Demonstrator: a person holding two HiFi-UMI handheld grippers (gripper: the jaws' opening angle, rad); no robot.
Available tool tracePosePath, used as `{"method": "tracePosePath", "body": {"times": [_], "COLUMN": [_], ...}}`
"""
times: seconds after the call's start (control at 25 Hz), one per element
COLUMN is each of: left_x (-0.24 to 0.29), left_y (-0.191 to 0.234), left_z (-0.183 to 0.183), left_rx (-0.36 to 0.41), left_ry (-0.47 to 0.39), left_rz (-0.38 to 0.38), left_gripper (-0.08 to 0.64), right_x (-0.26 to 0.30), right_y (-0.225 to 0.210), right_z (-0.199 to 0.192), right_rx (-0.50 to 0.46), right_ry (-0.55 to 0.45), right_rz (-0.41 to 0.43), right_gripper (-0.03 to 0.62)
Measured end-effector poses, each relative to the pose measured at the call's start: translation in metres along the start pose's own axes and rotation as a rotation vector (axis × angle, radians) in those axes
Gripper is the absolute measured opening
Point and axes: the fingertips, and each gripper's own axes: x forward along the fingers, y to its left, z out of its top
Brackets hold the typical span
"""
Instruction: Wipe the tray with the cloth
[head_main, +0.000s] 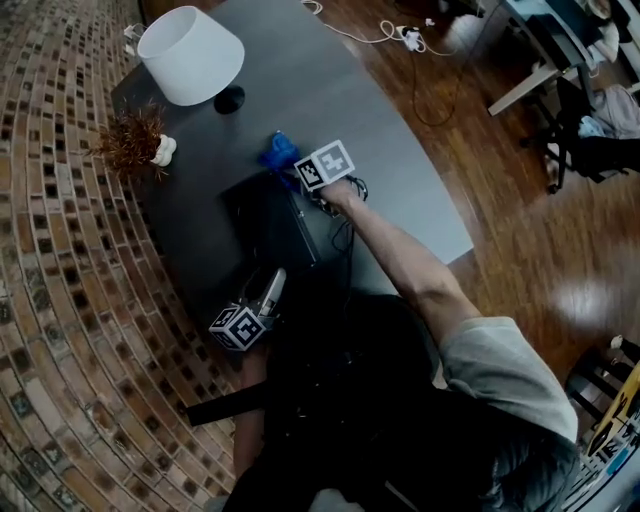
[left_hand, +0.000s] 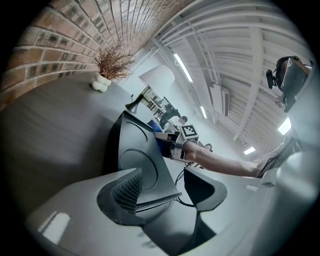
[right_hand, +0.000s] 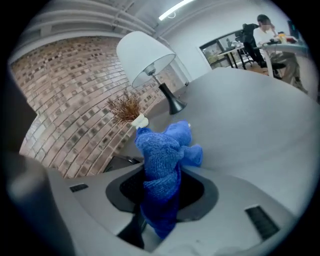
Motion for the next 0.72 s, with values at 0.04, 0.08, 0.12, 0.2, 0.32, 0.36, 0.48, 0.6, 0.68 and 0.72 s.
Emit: {"method": "tracePosePath", "body": {"times": [0.04, 0.08, 0.12, 0.2, 0.32, 0.36, 0.48, 0.6, 0.68, 0.72], "left_x": [0.001, 0.002, 0.003, 0.002, 0.001, 0.001, 0.003, 0.004, 0.003, 0.002], "left_y": [0.000, 0.000, 0.000, 0.002, 0.003, 0.003, 0.000, -0.001, -0.001, -0.001], "left_z": [0.000, 0.001, 0.002, 0.004, 0.006, 0.005, 0.001, 0.001, 0.000, 0.000], "left_rx": [0.004, 0.008, 0.009, 0.009, 0.010, 0.008, 0.013, 0.009, 0.003, 0.007], "left_ry": [0.003, 0.005, 0.004, -0.003, -0.011, -0.011, -0.003, -0.001, -0.003, -0.003], "left_rz": [-0.003, -0.006, -0.007, -0.004, 0.002, -0.001, -0.016, -0.016, -0.011, -0.009], "left_gripper": [0.250, 0.250, 0.250, 0.250, 0.250, 0.250, 0.250, 0.251, 0.252, 0.252], "right_x": [-0.003, -0.008, -0.015, -0.029, -0.048, -0.054, -0.073, -0.084, -0.080, -0.078], "right_y": [0.001, 0.004, 0.009, 0.024, 0.038, 0.037, 0.017, 0.014, 0.036, 0.050], "right_z": [-0.006, -0.015, -0.027, -0.055, -0.087, -0.090, -0.081, -0.092, -0.120, -0.134], "right_rx": [0.029, 0.060, 0.083, 0.102, 0.146, 0.179, 0.274, 0.328, 0.298, 0.276], "right_ry": [0.011, 0.032, 0.061, 0.127, 0.157, 0.140, 0.017, -0.028, 0.035, 0.064], "right_rz": [0.024, 0.058, 0.097, 0.183, 0.276, 0.284, 0.193, 0.096, 0.094, 0.100], "right_gripper": [0.144, 0.144, 0.144, 0.144, 0.146, 0.146, 0.146, 0.144, 0.144, 0.146]}}
